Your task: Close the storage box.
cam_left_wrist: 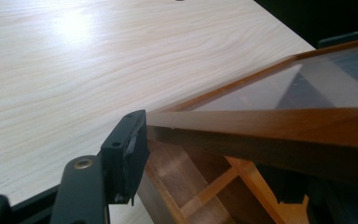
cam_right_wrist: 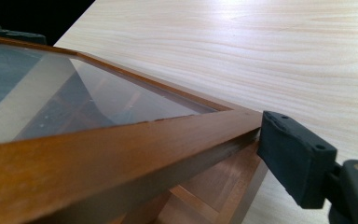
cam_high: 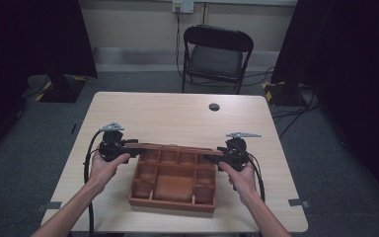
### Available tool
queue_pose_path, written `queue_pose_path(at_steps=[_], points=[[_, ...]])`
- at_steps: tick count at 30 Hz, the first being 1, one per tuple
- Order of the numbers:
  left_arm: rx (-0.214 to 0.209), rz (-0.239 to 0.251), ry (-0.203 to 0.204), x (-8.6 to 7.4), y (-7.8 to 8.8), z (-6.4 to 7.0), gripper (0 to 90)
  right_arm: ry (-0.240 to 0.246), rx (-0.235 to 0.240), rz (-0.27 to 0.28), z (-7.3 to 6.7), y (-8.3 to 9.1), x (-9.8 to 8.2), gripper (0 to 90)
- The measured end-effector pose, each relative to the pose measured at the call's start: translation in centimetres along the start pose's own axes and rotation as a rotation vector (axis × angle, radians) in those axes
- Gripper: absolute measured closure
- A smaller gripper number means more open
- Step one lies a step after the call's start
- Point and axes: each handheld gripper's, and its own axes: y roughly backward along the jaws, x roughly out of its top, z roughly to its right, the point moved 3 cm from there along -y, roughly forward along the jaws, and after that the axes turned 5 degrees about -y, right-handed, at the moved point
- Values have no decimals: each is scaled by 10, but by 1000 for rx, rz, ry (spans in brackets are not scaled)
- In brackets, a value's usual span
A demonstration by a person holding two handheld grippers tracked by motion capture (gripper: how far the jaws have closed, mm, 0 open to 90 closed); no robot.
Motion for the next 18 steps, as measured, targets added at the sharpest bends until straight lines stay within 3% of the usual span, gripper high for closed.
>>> queue_pose_path(at_steps=[8, 18], points=[[-24, 22, -29, 0, 7, 5, 356, 8, 12, -29, 3, 1, -2, 262], [-29, 13, -41, -1, 8, 7, 350, -1, -28, -34, 19, 18, -12, 275]])
